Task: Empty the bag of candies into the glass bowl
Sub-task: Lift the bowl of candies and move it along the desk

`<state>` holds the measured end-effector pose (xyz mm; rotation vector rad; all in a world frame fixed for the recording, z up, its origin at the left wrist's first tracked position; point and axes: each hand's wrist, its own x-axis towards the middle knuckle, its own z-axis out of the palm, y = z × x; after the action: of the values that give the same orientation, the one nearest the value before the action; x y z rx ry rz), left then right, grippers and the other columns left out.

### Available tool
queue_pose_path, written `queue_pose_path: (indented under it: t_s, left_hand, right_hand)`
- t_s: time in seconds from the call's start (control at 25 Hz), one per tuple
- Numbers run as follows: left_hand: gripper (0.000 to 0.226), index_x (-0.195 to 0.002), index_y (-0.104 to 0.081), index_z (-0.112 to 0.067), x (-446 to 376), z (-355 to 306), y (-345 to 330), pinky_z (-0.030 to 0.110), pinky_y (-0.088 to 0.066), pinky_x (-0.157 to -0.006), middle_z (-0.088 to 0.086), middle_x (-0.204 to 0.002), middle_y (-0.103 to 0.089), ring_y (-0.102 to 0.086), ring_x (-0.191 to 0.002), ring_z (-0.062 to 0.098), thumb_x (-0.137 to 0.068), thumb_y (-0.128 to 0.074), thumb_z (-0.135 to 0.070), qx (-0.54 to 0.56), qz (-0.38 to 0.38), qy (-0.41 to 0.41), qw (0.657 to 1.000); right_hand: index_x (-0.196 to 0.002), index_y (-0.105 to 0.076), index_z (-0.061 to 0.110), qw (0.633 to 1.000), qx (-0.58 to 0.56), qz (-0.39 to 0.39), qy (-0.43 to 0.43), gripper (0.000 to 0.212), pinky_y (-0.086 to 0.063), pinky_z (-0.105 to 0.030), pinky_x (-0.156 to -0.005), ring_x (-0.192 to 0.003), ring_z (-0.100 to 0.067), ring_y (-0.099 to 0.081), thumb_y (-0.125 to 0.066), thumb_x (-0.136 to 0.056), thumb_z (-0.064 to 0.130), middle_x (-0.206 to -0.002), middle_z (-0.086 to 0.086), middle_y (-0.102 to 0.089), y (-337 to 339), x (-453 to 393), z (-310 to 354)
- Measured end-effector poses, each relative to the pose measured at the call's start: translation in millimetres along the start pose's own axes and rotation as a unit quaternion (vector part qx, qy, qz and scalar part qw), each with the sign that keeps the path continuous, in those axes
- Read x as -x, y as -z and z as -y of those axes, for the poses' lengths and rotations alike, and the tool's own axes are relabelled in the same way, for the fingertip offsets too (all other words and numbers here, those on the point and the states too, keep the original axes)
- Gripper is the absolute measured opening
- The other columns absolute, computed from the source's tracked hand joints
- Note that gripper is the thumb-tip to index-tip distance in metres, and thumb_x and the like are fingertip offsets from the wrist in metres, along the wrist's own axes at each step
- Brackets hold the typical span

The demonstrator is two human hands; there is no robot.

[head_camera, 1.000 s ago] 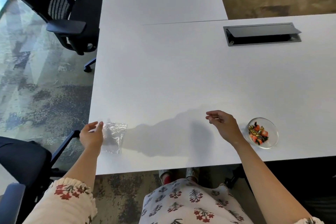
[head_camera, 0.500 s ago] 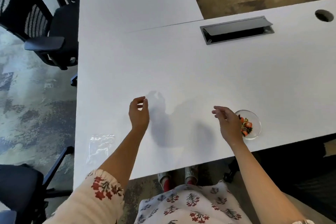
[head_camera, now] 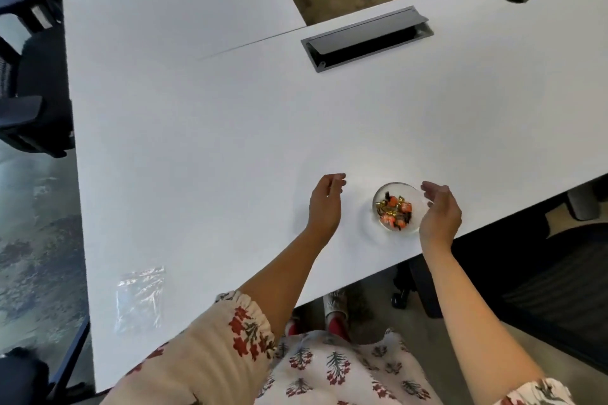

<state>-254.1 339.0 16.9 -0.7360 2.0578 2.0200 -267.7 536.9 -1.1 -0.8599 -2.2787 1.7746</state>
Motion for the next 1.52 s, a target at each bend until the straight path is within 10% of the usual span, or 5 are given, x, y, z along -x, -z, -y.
queue_pose_path:
  t_s: [0.16, 0.28, 0.6, 1.52]
  left_hand:
    - [0.054, -0.131, -0.065, -0.015, -10.0, 12.4, -43.2, 0.038, -0.044, -0.11, 0.004, -0.131, -0.067, -0.06, -0.122, 0.021, -0.11, -0.026, -0.046, 0.022, 0.04, 0.061, 0.997]
    - [0.062, -0.136, -0.061, -0.012, -15.8, 20.2, -68.1, 0.041, -0.038, -0.117, 0.006, -0.139, -0.063, -0.055, -0.13, 0.022, -0.11, -0.018, -0.05, 0.054, 0.055, 0.105, 0.991]
    - [0.067, -0.109, -0.07, -0.028, -19.9, 33.0, -96.1, 0.028, -0.05, -0.092, -0.009, -0.106, -0.073, -0.067, -0.105, 0.011, -0.105, -0.011, -0.06, 0.113, 0.082, 0.152, 0.979]
    - [0.07, -0.122, -0.07, -0.026, -54.6, -45.1, 76.7, 0.043, -0.049, -0.109, 0.007, -0.136, -0.069, -0.064, -0.124, 0.026, -0.103, -0.015, -0.064, 0.296, -0.096, 0.082, 0.947]
  right_hand:
    - [-0.118, -0.073, 0.007, 0.994, -0.082, -0.004, -0.068, 0.051, -0.048, -0.029, -0.105, -0.115, -0.019, -0.063, -0.03, -0.11, 0.033, -0.124, -0.007, -0.071, 6.7, -9.1, -25.1]
    - [-0.119, -0.071, 0.009, 0.979, -0.153, 0.024, -0.132, 0.041, -0.052, -0.011, -0.08, -0.11, -0.012, -0.063, -0.036, -0.109, 0.028, -0.12, 0.002, -0.069, 5.1, -10.0, -26.8]
    - [-0.12, -0.075, 0.017, 0.944, -0.234, 0.091, -0.215, 0.049, -0.051, -0.027, -0.094, -0.122, -0.019, -0.064, -0.035, -0.109, 0.042, -0.113, 0.005, -0.076, -7.5, -19.2, -54.2]
    - [-0.122, -0.073, 0.017, 0.919, -0.258, 0.199, -0.221, 0.049, -0.051, -0.048, -0.106, -0.121, -0.027, -0.065, -0.035, -0.107, 0.043, -0.128, -0.003, -0.072, -189.5, 59.0, 64.8]
